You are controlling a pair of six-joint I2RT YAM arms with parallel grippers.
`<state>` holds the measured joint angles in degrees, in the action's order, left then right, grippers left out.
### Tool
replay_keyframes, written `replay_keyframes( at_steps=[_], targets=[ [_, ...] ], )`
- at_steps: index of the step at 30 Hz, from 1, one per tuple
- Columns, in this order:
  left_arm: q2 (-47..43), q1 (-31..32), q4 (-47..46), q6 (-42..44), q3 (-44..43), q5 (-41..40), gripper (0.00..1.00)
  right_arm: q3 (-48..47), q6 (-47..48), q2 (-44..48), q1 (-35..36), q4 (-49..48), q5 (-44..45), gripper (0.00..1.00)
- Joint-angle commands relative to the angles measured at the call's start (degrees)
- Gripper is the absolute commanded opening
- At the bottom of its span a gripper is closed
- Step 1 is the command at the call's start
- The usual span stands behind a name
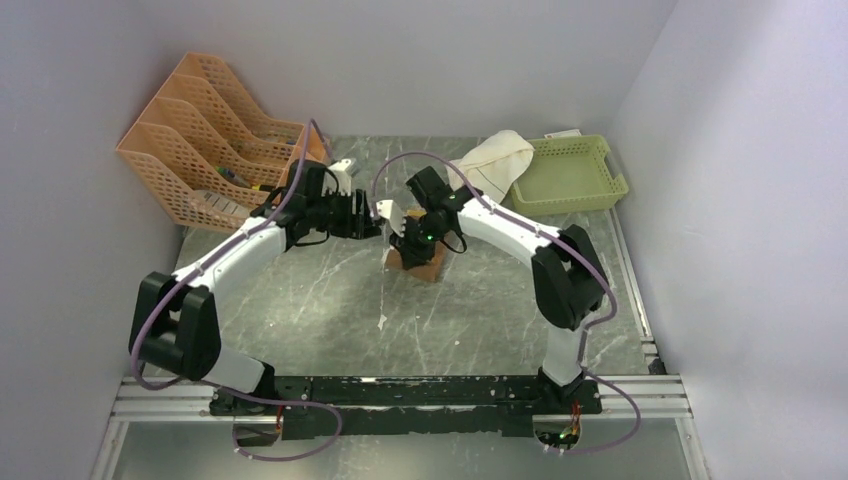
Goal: Roll the towels
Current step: Roll the towel at the center of the board.
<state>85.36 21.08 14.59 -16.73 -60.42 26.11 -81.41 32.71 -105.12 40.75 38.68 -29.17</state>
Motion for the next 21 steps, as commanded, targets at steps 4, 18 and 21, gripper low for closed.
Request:
replay_keyframes(
  at_steps=[4, 18, 21],
  targets=[
    [-6.2, 0.0, 1.7, 4.3, 5.3, 3.9, 0.65, -2.3, 3.4, -8.6, -4.4, 9.0, -17.1, 0.17],
    [-15.3, 7.6, -10.7, 22.5, 17.3, 15.2, 0.86, -8.6, 10.0, -21.3, -11.6, 18.4, -31.4, 0.2],
    [-17.9, 10.5, -12.7, 27.5, 19.6, 13.8, 0.84, -11.8, 10.1, -23.6, -12.2, 20.2, -32.4, 0.19]
  ],
)
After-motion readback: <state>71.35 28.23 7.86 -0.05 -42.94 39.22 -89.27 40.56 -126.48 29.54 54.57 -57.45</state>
